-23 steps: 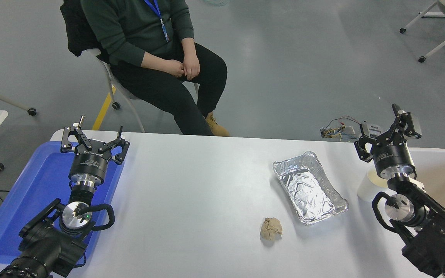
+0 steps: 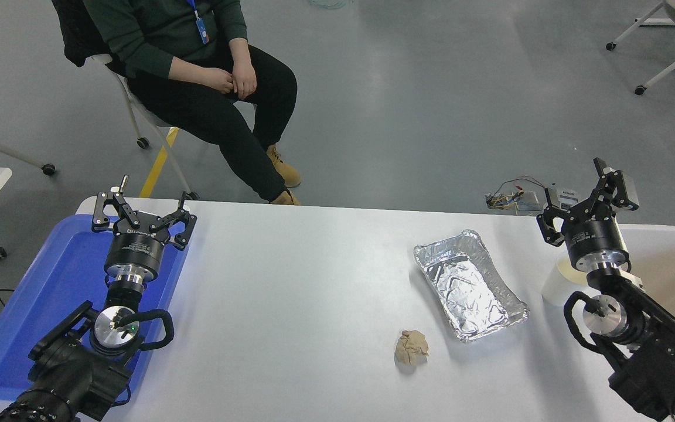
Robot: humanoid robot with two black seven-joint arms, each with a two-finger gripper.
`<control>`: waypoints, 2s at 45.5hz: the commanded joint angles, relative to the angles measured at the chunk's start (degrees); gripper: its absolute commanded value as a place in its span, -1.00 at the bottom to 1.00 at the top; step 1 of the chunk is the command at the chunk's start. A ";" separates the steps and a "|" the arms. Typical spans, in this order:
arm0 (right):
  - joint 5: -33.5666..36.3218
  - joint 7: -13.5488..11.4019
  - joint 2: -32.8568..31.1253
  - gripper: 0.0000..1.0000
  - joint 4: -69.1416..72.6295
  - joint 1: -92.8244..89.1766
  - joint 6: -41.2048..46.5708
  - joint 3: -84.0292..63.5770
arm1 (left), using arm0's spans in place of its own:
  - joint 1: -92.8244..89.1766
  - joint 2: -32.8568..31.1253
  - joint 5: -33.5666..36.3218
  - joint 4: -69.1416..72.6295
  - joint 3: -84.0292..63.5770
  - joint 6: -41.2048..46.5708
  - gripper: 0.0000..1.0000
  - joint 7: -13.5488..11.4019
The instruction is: Pick up paper cup place in dustbin
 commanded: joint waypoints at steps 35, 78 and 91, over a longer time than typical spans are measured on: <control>0.00 0.00 -0.52 1.00 0.00 1.94 -0.17 0.09 | 0.00 0.00 -0.09 0.00 0.00 0.08 1.00 0.01; 0.00 -0.27 -7.99 1.00 0.26 5.10 0.00 -4.12 | 0.00 0.00 -0.09 0.00 0.00 -0.01 1.00 -0.07; 3.50 -0.44 -17.04 1.00 0.53 13.62 -0.26 -24.50 | 0.00 0.00 0.00 0.00 0.00 0.08 1.00 0.01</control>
